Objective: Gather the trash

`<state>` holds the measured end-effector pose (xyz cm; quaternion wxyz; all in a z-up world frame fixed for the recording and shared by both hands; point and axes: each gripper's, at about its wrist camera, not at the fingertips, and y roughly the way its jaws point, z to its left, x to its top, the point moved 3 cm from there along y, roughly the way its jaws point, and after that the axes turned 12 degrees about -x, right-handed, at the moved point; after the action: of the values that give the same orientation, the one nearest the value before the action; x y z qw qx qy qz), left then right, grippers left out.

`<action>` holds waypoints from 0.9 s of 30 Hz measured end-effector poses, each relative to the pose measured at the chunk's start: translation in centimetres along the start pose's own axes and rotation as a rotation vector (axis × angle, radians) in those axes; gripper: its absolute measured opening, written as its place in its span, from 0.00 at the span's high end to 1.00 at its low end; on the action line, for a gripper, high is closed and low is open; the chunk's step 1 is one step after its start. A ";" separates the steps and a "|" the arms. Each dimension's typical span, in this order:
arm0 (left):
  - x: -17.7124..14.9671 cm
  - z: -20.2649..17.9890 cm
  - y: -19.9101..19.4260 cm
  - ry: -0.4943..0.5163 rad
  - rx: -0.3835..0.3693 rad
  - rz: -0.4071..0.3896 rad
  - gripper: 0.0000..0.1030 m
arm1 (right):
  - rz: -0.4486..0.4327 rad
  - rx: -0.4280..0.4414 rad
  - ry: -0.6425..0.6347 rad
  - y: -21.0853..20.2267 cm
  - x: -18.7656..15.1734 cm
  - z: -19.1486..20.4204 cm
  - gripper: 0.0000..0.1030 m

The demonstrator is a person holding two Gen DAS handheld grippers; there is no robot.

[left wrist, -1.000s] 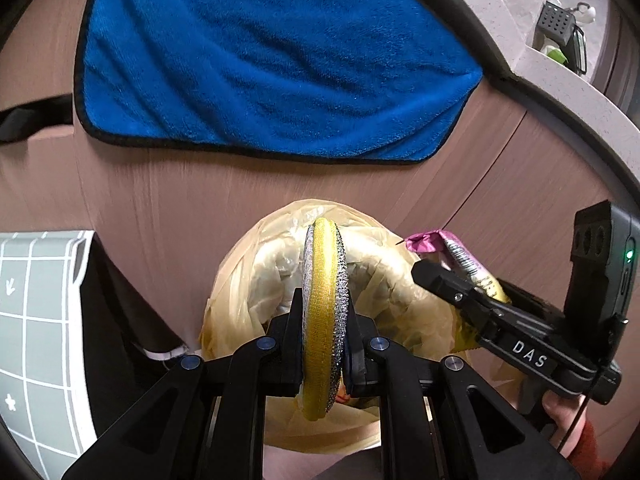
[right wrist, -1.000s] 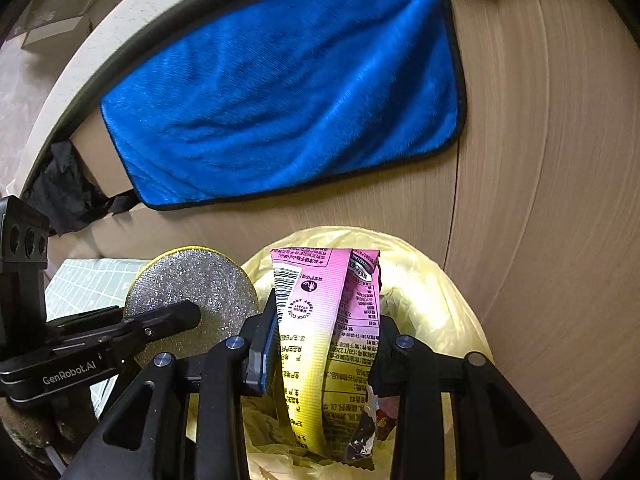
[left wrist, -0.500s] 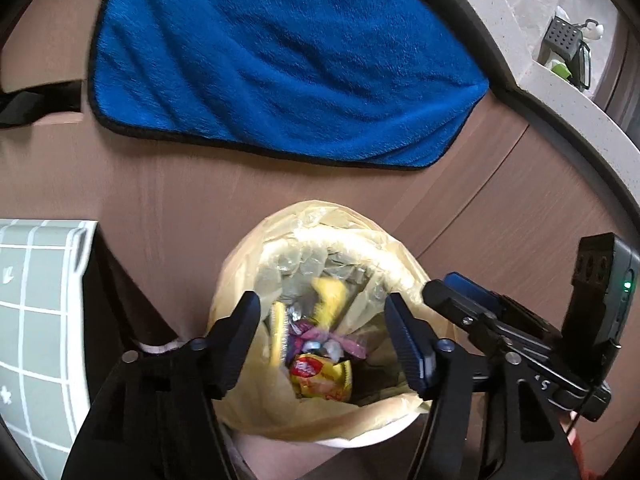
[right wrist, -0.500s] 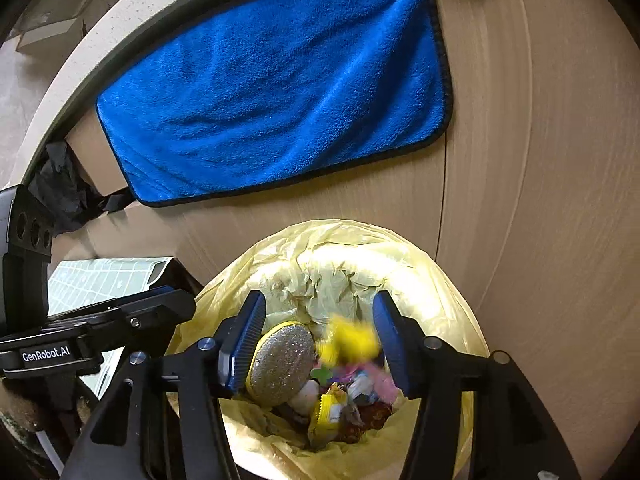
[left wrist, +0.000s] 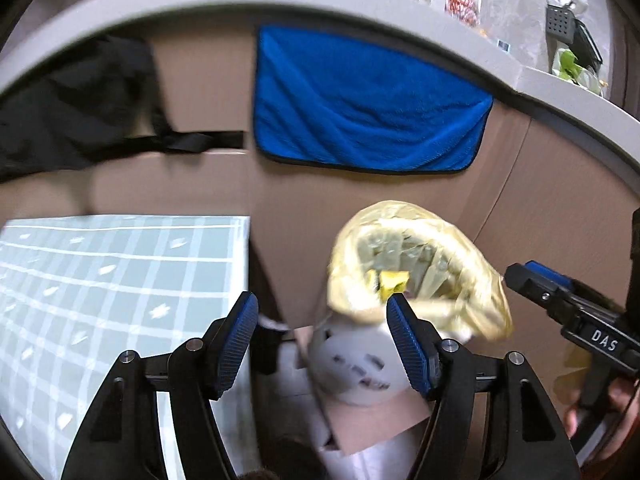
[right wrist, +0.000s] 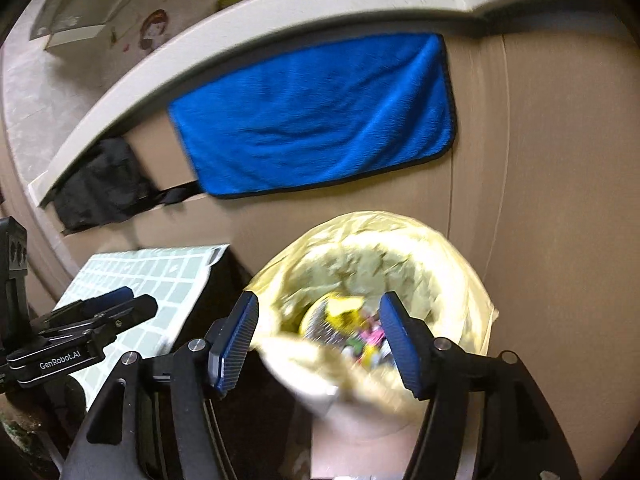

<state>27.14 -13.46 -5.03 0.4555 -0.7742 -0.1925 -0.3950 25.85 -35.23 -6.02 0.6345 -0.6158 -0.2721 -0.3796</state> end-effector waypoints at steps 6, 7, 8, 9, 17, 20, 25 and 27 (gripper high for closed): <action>-3.7 -0.4 -7.5 0.027 0.108 -0.065 0.35 | -0.014 0.051 -0.052 -6.2 -3.5 3.2 0.38; -4.2 -0.4 -8.4 0.027 0.127 -0.072 0.35 | -0.021 0.053 -0.057 -7.2 -4.1 3.6 0.38; -4.7 -0.4 -9.4 0.025 0.142 -0.076 0.35 | -0.033 0.051 -0.063 -8.5 -4.7 4.0 0.37; -5.4 -0.5 -10.4 0.019 0.158 -0.079 0.35 | -0.044 0.047 -0.067 -9.5 -5.2 4.3 0.37; -7.9 -2.9 -15.7 0.057 0.190 -0.163 0.35 | -0.123 -0.005 -0.112 -15.4 -9.4 6.9 0.33; -8.4 -3.9 -17.1 0.104 0.203 -0.185 0.35 | -0.146 -0.020 -0.122 -16.7 -10.4 7.5 0.33; -9.3 -4.1 -18.9 0.117 0.234 -0.198 0.35 | -0.180 -0.025 -0.119 -18.5 -11.4 8.1 0.32; -9.7 -3.9 -19.6 0.115 0.248 -0.201 0.35 | -0.190 -0.023 -0.123 -19.1 -11.6 8.4 0.32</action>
<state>6.56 -6.22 -0.70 0.5158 -0.6652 -0.2899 -0.4555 4.75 -24.38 -3.74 0.5707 -0.6166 -0.3632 -0.4027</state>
